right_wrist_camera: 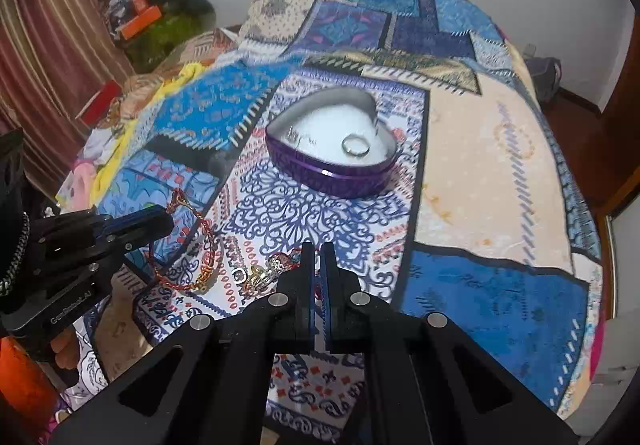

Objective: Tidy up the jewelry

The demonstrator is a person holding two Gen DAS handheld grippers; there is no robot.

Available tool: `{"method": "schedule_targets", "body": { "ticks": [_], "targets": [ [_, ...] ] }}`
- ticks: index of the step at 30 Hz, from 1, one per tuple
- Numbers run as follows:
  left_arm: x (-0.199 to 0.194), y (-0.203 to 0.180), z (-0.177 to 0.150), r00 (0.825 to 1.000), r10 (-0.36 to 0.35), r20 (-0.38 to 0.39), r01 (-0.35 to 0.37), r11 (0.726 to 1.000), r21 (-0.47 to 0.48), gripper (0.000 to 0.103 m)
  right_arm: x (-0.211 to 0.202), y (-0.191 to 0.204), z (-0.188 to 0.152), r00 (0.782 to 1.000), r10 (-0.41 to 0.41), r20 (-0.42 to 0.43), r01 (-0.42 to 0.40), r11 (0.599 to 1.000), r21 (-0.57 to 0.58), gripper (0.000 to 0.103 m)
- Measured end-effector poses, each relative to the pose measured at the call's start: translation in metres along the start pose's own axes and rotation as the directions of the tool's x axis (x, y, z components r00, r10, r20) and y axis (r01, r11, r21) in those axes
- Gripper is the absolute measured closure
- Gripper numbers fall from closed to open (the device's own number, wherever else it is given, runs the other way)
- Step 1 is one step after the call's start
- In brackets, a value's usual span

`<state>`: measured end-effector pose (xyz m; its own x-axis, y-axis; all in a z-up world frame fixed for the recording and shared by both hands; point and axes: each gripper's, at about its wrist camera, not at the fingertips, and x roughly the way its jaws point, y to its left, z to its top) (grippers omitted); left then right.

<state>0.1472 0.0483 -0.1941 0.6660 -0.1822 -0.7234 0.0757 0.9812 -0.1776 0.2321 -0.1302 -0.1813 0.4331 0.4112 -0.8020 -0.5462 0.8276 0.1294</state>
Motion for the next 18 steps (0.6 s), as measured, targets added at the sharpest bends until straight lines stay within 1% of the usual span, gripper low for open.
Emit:
{"method": "schedule_targets", "body": {
  "ticks": [3, 5, 7, 8, 9, 10, 11, 12, 15, 18],
  "targets": [
    [-0.006, -0.004, 0.003, 1.0, 0.0, 0.017, 0.0, 1.0, 0.006, 0.1, -0.009, -0.001, 0.002, 1.0, -0.002, 0.025, 0.002, 1.0, -0.004, 0.101],
    [-0.009, -0.005, 0.004, 1.0, 0.0, 0.024, 0.0, 1.0, 0.009, 0.1, -0.009, 0.0, 0.002, 1.0, 0.015, 0.017, -0.015, 1.0, -0.017, 0.101],
    [-0.011, -0.007, 0.005, 1.0, 0.001, 0.028, -0.001, 1.0, 0.013, 0.1, -0.003, 0.0, 0.001, 1.0, 0.007, -0.014, -0.007, 1.0, -0.027, 0.099],
    [-0.011, -0.008, 0.004, 1.0, 0.004, 0.028, -0.005, 1.0, 0.015, 0.1, 0.001, 0.0, 0.0, 0.999, 0.006, -0.034, -0.007, 0.999, -0.035, 0.095],
    [-0.012, -0.008, 0.004, 1.0, 0.005, 0.026, -0.006, 1.0, 0.014, 0.1, 0.008, 0.001, -0.002, 0.998, 0.01, -0.061, -0.013, 0.999, -0.048, 0.088],
    [-0.012, -0.008, 0.003, 1.0, 0.006, 0.024, -0.006, 1.0, 0.013, 0.1, 0.012, 0.002, -0.004, 0.997, 0.008, -0.073, -0.012, 0.998, -0.056, 0.084],
    [-0.012, -0.008, 0.002, 1.0, 0.008, 0.021, -0.008, 1.0, 0.012, 0.1, 0.017, 0.004, -0.007, 0.996, 0.001, -0.084, -0.006, 0.998, -0.067, 0.077],
    [-0.011, -0.008, 0.002, 1.0, 0.011, 0.017, -0.011, 1.0, 0.012, 0.1, 0.018, 0.004, -0.008, 0.996, -0.002, -0.088, -0.005, 0.997, -0.076, 0.074],
    [-0.01, -0.008, 0.0, 1.0, 0.018, 0.01, -0.018, 1.0, 0.011, 0.1, 0.032, 0.007, -0.012, 0.993, -0.043, -0.108, 0.029, 0.992, -0.126, 0.074],
    [-0.011, -0.008, 0.0, 1.0, 0.022, 0.009, -0.022, 1.0, 0.013, 0.1, 0.039, 0.009, -0.013, 0.994, -0.054, -0.099, 0.037, 0.985, -0.167, 0.074]
  ]
}}
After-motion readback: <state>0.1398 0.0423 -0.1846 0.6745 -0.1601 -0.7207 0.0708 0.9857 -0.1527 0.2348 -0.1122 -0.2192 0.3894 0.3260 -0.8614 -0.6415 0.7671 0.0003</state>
